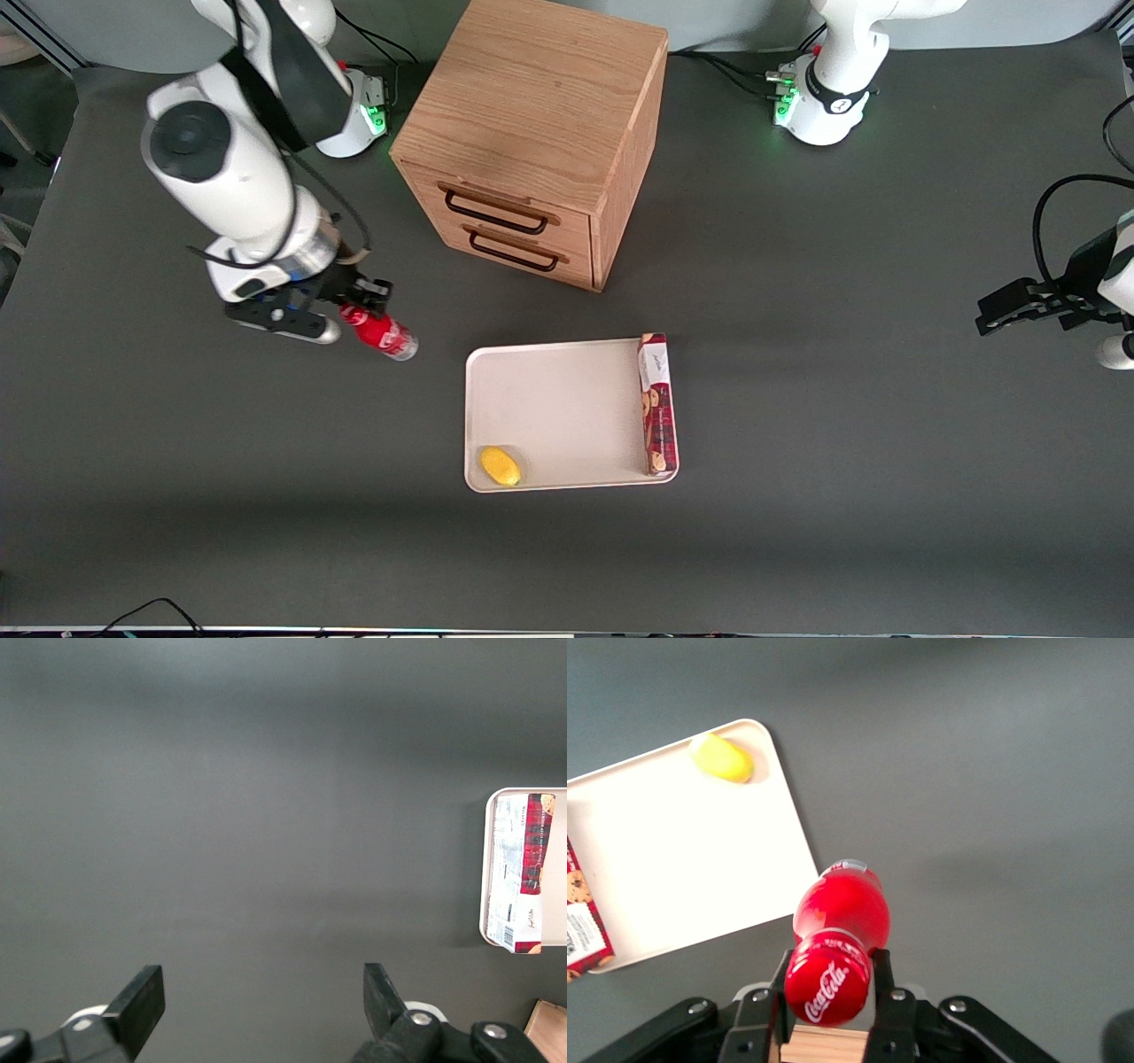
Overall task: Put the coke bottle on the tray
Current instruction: 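Lift the bottle and carry it with the right gripper toward the white tray, then lower the bottle onto the tray corner and open the right gripper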
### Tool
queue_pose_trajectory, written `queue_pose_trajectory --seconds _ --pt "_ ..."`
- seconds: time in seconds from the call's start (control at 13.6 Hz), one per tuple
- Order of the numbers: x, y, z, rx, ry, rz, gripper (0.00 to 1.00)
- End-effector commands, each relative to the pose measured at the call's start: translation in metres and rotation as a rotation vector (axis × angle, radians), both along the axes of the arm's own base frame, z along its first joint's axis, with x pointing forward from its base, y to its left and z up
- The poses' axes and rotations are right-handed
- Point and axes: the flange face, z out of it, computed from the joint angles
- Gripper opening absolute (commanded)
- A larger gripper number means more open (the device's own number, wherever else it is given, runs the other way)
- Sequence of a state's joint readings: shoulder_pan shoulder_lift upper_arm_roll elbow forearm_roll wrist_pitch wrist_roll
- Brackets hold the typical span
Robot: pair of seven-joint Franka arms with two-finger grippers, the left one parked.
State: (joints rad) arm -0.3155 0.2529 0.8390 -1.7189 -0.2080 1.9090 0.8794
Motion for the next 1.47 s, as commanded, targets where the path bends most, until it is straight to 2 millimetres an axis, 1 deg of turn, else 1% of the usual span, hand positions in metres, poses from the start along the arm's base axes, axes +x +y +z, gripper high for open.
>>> queue_pose_trajectory --seconds 0.0,0.29,0.37,0.51,0.59,0.81,1.03,1.25,1.4 --pt "0.022 0.034 -0.019 0.019 -0.004 -0.078 0.0" --pt "0.027 0.084 -0.068 -0.007 -0.034 -0.138 0.0" --pt "0.027 0.093 -0.081 -0.013 -0.036 -0.155 0.0" --pt "0.03 0.1 -0.105 -0.007 -0.031 -0.158 0.0" --pt "0.033 0.101 -0.116 0.0 -0.032 -0.152 0.0" --pt "0.039 0.098 -0.131 0.003 -0.055 -0.162 0.0" --pt "0.043 0.097 -0.152 -0.025 -0.071 -0.149 0.0" --pt "0.047 0.096 -0.164 -0.022 -0.083 -0.173 0.0" --pt "0.047 0.096 -0.166 -0.026 -0.083 -0.176 0.0"
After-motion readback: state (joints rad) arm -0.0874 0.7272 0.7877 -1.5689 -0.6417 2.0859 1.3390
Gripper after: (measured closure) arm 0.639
